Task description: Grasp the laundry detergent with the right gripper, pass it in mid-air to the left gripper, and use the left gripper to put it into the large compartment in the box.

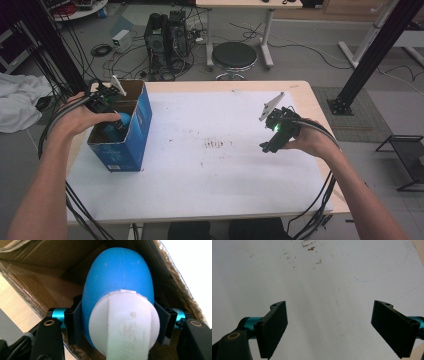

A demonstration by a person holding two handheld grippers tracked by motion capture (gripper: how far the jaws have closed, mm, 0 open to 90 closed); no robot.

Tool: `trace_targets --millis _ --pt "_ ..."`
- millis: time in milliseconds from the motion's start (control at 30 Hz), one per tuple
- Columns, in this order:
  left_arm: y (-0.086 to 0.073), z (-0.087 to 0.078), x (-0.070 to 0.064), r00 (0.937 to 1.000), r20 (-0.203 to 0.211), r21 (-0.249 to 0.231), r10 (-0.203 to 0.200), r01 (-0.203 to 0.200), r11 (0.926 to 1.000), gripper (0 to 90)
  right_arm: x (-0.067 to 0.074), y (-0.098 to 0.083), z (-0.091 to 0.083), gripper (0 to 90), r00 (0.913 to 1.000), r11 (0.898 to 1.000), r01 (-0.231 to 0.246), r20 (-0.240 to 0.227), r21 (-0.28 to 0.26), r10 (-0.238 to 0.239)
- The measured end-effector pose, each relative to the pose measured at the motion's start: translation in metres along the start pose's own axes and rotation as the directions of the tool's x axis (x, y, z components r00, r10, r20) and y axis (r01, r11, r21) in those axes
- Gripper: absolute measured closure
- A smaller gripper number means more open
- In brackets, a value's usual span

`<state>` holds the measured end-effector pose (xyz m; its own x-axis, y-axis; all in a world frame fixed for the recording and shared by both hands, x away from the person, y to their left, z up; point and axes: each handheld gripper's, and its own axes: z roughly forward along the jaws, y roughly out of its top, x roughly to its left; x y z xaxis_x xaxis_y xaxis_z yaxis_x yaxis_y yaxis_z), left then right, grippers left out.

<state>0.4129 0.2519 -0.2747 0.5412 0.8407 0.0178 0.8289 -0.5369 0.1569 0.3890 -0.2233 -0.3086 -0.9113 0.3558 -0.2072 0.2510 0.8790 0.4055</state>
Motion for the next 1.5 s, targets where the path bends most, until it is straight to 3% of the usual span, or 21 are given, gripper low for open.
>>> trace_targets --millis 167,200,233,500,567,833,900,1500 --pt "0.000 0.000 -0.001 0.9999 0.000 -0.009 -0.011 0.011 0.9999 36.0 0.001 -0.001 0.001 12.9 1.0000 1.000 0.002 -0.001 0.005 -0.002" --pt "0.000 0.000 0.000 1.0000 0.000 -0.005 -0.008 0.008 1.0000 36.0 0.005 -0.001 -0.001 13.0 0.9981 0.997 -0.061 0.003 0.040 0.061" --pt "0.000 0.000 0.000 1.0000 -0.005 -0.006 -0.005 0.005 1.0000 36.0 0.005 -0.001 -0.001 13.0 0.9978 0.997 -0.066 0.004 0.045 0.066" --pt "0.002 0.000 -0.001 1.0000 -0.006 0.002 -0.004 0.004 1.0000 33.4 0.005 0.000 0.000 12.9 0.9986 0.998 -0.053 0.004 0.040 0.053" --pt "0.002 0.000 -0.001 0.9998 -0.016 -0.015 -0.014 0.014 0.9998 33.4 0.005 0.000 -0.001 12.9 0.9987 0.998 -0.052 0.002 0.039 0.052" --pt "0.003 -0.008 0.000 0.9997 -0.023 -0.006 0.001 -0.001 1.0000 33.4 0.006 -0.001 -0.001 12.9 0.9982 0.997 -0.059 0.004 0.041 0.059" --pt "0.002 -0.009 -0.001 0.9997 -0.020 -0.015 -0.016 0.016 0.9998 33.4 0.006 -0.001 -0.001 12.9 0.9985 0.998 -0.055 0.004 0.037 0.055" --pt "0.006 -0.039 -0.007 0.9989 -0.046 -0.044 -0.012 0.010 0.9990 33.4 0.007 -0.001 -0.003 12.9 0.9982 0.998 -0.059 0.008 0.035 0.059"
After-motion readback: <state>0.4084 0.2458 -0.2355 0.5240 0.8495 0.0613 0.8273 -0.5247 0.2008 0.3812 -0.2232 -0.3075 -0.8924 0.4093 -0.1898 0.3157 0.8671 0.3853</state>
